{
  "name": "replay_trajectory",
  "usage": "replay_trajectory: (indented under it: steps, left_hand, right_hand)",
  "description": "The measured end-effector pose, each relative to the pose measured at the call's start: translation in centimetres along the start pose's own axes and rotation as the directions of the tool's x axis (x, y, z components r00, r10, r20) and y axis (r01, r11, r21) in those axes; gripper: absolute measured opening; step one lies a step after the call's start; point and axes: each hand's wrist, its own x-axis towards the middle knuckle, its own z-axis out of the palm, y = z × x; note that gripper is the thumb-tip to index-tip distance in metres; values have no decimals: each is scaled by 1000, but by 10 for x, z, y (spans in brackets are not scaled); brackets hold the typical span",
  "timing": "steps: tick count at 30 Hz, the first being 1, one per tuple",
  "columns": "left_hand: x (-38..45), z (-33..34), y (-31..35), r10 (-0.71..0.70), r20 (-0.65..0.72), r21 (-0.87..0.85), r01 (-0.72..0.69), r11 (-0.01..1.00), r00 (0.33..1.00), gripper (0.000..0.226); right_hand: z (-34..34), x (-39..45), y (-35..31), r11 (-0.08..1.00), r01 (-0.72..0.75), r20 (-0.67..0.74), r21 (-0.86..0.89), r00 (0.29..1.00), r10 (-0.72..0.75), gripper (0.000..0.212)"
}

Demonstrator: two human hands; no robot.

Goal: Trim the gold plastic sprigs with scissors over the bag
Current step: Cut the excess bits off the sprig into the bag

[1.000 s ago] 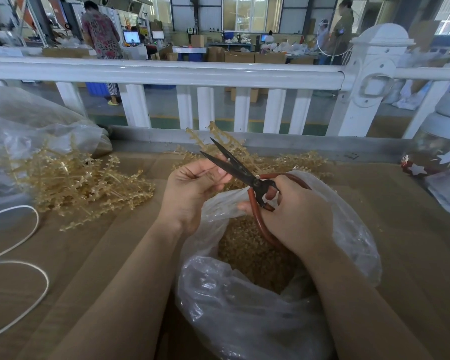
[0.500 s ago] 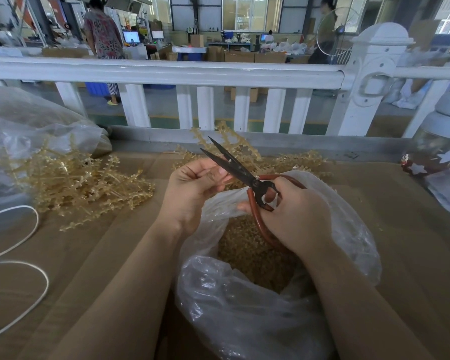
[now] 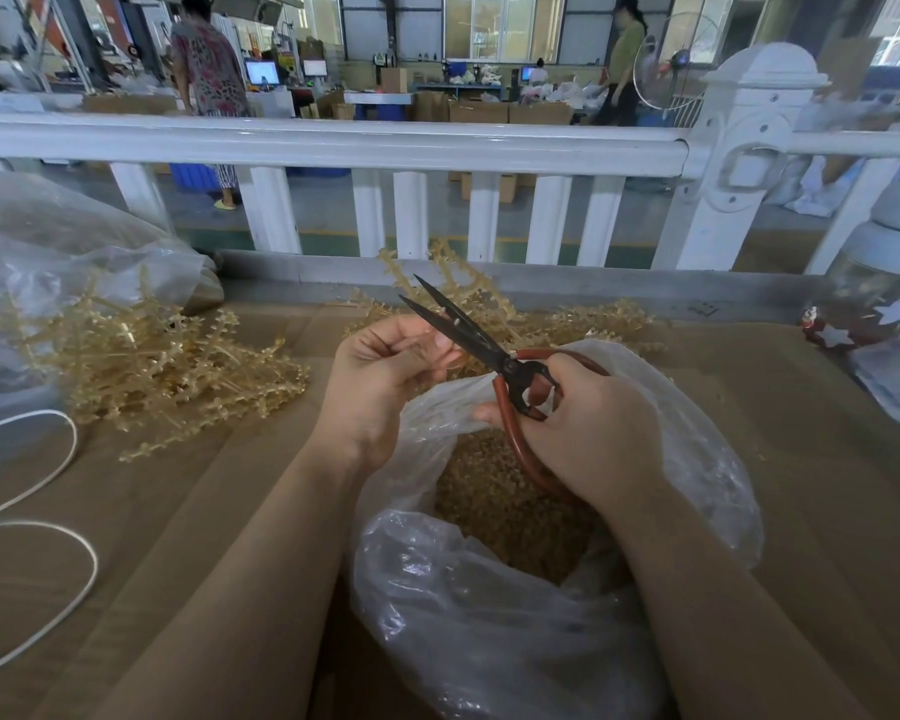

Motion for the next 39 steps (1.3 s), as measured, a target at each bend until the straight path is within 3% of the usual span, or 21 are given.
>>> replay_trajectory:
  steps: [7, 13, 19, 22, 29, 35, 39]
  left_hand:
    - [2, 1, 0, 30, 10, -2, -30, 1000, 999, 9]
    - [1, 0, -1, 66, 42, 80, -69, 994, 997, 14]
    - [1, -1, -3, 107, 44, 207, -114, 972, 993, 7]
    - [1, 0, -2, 117, 50, 227, -126, 966, 992, 15]
    - [1, -2, -4, 119, 67, 207, -130, 970, 991, 14]
    - [1, -3, -4, 107, 86, 191, -122, 974, 991, 7]
    - [-1, 1, 1, 65, 105, 91, -75, 993, 992, 4]
  right_hand:
    - [1, 0, 2, 1000, 9, -3, -13, 1000, -9, 72]
    - [-1, 0, 1, 999, -3, 2, -45, 1000, 3, 93]
    - [1, 1, 3, 998, -16, -1, -68, 1000, 16, 86]
    - [2, 1, 4, 997, -7, -7, -79, 1000, 7, 82]
    - [2, -1, 3, 998, 11, -41, -65, 999, -14, 71]
    - [2, 0, 4, 998, 6, -30, -58, 1000, -8, 78]
    - [2, -1, 2, 1000, -18, -4, 26, 1000, 18, 73]
